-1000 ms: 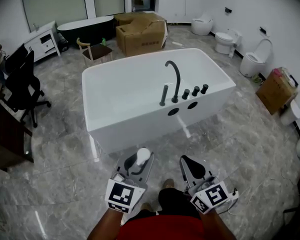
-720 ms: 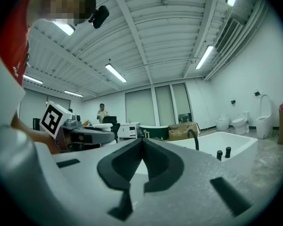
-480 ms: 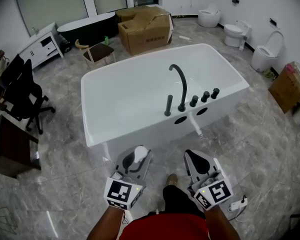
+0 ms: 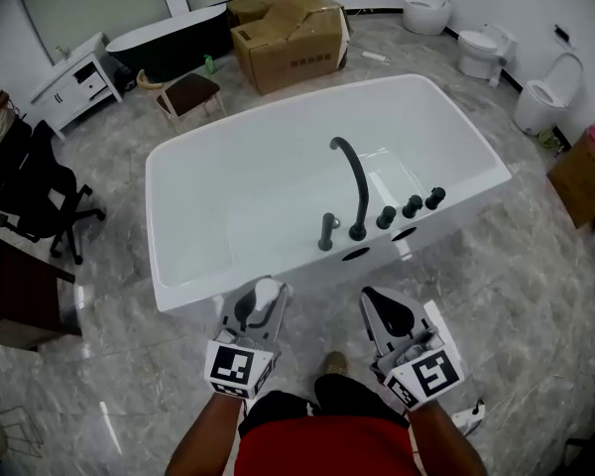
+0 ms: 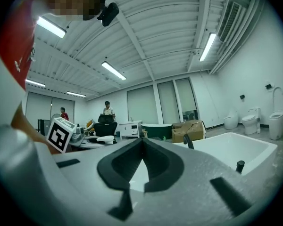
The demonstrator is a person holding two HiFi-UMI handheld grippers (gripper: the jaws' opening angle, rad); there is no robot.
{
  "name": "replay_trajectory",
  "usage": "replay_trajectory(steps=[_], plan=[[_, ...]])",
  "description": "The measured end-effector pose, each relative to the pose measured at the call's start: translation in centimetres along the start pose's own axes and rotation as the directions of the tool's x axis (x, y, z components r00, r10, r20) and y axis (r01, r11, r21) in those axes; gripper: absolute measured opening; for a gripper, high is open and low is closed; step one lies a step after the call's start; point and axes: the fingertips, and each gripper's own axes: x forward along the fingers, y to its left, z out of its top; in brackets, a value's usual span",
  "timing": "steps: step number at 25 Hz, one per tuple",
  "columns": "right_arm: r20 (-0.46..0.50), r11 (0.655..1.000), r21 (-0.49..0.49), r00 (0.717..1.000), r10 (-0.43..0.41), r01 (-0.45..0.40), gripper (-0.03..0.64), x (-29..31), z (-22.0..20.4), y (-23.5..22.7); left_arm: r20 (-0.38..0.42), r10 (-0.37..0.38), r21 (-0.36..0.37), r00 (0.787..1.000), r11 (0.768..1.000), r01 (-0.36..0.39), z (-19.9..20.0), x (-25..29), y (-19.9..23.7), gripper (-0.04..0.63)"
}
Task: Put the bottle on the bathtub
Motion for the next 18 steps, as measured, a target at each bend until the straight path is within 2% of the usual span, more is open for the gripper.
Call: replay_trajectory(steps=[7,10,18], plan=[[-0.059,1.0,0.014,0.998,-0.026,0.027,0.005,2.6,-1.7,-2.0,-0.038,-0.006,0.0,0.999,1.0,0.006,-4.0,6.0,2.4,0.104],[-0.084,0.998,0.011,0.994,-0.067,0.068,0.005,3.2,-2.6,-2.4,-0.048,-0.024,0.021,0.999,0.999,0.025,-6.1,7.9,3.5,0.104],[-0.131,0.983,0.034,0.976,-0.173,0.178,0.005,4.1,-4.5,-3.8,-0.09,-0.102,0.024,0.991,0.994,0.104,-10.0,12.9,4.7,0.104]])
